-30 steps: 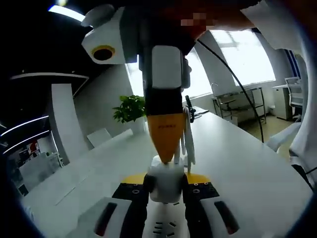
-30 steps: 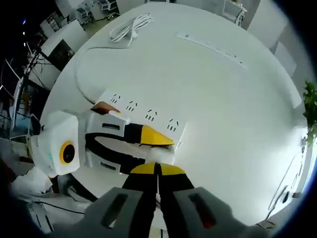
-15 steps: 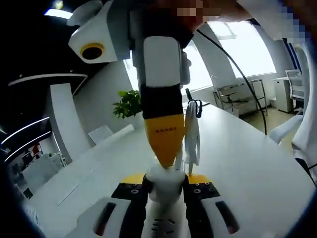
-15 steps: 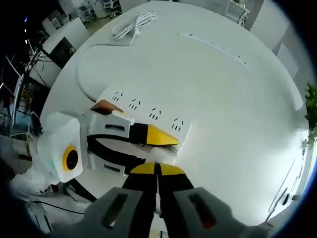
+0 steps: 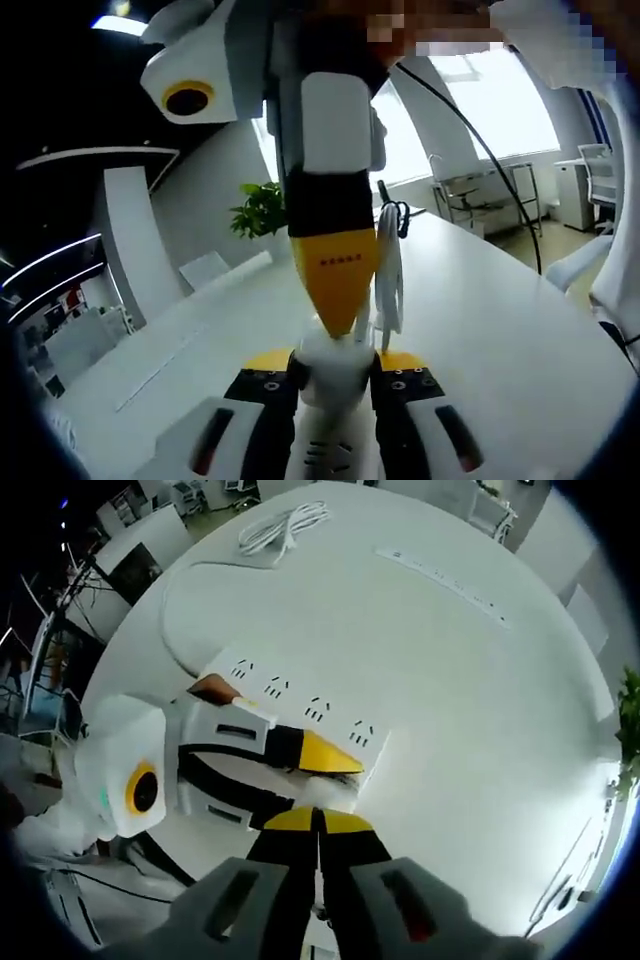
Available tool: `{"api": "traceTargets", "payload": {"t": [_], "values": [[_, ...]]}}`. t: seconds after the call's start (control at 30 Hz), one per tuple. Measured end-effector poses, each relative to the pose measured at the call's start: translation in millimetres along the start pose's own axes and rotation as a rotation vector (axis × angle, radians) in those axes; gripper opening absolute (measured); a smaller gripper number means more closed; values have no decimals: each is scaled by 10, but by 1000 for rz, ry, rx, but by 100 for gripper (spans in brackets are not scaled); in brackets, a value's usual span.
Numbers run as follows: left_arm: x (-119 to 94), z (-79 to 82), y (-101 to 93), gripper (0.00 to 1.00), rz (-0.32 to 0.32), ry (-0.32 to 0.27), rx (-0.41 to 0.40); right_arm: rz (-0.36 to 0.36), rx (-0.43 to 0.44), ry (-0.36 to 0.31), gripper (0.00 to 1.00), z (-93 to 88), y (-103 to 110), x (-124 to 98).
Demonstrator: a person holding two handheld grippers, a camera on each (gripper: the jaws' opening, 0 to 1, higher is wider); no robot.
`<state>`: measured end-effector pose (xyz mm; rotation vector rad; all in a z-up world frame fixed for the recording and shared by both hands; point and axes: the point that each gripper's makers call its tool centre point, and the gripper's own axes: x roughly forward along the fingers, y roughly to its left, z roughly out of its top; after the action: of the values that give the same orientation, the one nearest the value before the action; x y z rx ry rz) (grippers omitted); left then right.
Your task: Straighten the power strip on the desk, plug the charger into it
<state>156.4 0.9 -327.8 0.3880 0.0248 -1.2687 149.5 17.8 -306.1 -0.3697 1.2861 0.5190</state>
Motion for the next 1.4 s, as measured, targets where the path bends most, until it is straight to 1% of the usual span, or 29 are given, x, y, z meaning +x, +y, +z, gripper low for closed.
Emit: {"api": "traceTargets", "payload": {"t": [0.23,0.3,0.43,0.5,0.77,0.87,0.97,1.1,1.4], "values": [[3,-6,0,31,-3,-7,-3,10,2,-3,1,-6,1,-2],[8,-9,0,31,-1,-6,-9,14,5,-4,1,16,-21,-1],[9,-11,-2,31,-3,6,-4,18,9,-9,1,-14,3,-4],[12,-14,0,31,-6,3,-5,20,11,-6,1,-3,-6,-2],[18,-18,-4,32,-6,2,-9,16,10,-8,1,10,-15,-3],[24,-21,-4,32,-4,3,-3,20,9,-7,1,9,-14,-3],[37,-35,-11,32,4,14,32,24,8,-8,1,5,-8,-4],[52,-49,-3,32,13,22,58,34,8,-8,1,22,-25,-2],[47,-50,1,32,15,20,65,41,13,-11,1,-3,4,0]]}}
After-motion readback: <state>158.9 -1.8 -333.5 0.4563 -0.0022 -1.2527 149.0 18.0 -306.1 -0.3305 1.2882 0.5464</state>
